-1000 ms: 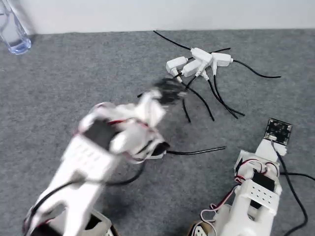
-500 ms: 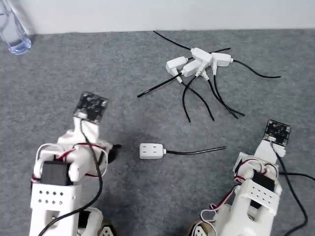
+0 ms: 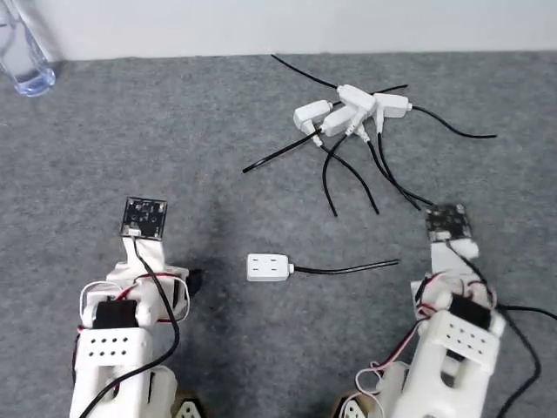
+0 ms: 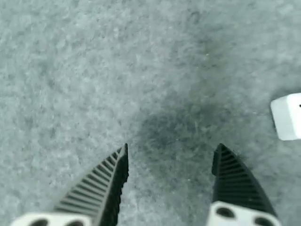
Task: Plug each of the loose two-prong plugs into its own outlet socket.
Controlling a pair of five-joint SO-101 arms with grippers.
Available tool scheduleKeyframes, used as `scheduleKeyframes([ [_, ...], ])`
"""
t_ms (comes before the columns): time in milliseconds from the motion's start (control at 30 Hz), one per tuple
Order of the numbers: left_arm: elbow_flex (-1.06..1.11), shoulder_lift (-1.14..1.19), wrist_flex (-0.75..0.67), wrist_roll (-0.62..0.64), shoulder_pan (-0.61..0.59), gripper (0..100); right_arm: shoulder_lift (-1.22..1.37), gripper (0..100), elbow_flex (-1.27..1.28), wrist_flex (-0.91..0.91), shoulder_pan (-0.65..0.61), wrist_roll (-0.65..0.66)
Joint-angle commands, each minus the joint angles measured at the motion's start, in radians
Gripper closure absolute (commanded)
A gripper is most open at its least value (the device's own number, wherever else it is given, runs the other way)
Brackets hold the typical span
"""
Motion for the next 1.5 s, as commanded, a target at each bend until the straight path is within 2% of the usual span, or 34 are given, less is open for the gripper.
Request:
scheduleKeyframes([
  [0, 0.005, -0.017, -0.06, 0.003, -0.025, 73, -0.005, 80.5, -0.285, 0.312, -0.031, 0.27],
  [133, 0.007, -0.017, -0.064, 0.006, -0.038, 73, -0.004, 80.5, -0.592, 0.613, -0.031, 0.502],
  [300, 0.015, -0.017, -0.066, 0.008, -0.038, 73, -0.002, 80.5, -0.712, 0.751, -0.018, 0.766],
  [400, 0.019, -0.018, -0.066, 0.005, -0.038, 73, 0.002, 80.5, -0.71, 0.75, 0.053, 0.91],
  [500, 0.024, -0.02, -0.077, 0.005, -0.038, 73, 0.071, 80.5, -0.717, 0.7, 0.177, 1.066],
  [633, 0.024, -0.017, -0.086, 0.003, -0.038, 73, 0.265, 80.5, -0.786, 0.585, 0.383, 1.252],
  [700, 0.024, -0.017, -0.089, 0.003, -0.037, 73, 0.387, 80.5, -0.835, 0.595, 0.43, 1.31],
  [833, 0.041, -0.018, -0.126, 0.005, -0.032, 73, 0.604, 80.5, -0.954, 0.668, 0.443, 1.316],
  [1000, 0.044, -0.021, -0.127, 0.006, -0.037, 73, 0.776, 80.5, -1.011, 0.685, 0.361, 1.315],
  [1267, 0.044, -0.021, -0.135, 0.005, -0.034, 73, 0.918, 80.5, -1.007, 0.496, 0.214, 1.169],
  [1400, 0.045, -0.017, -0.149, 0.006, -0.034, 73, 0.958, 80.5, -1.003, 0.453, 0.197, 1.177],
  [1467, 0.045, -0.017, -0.149, 0.005, -0.034, 73, 0.989, 80.5, -1.003, 0.473, 0.196, 1.254],
])
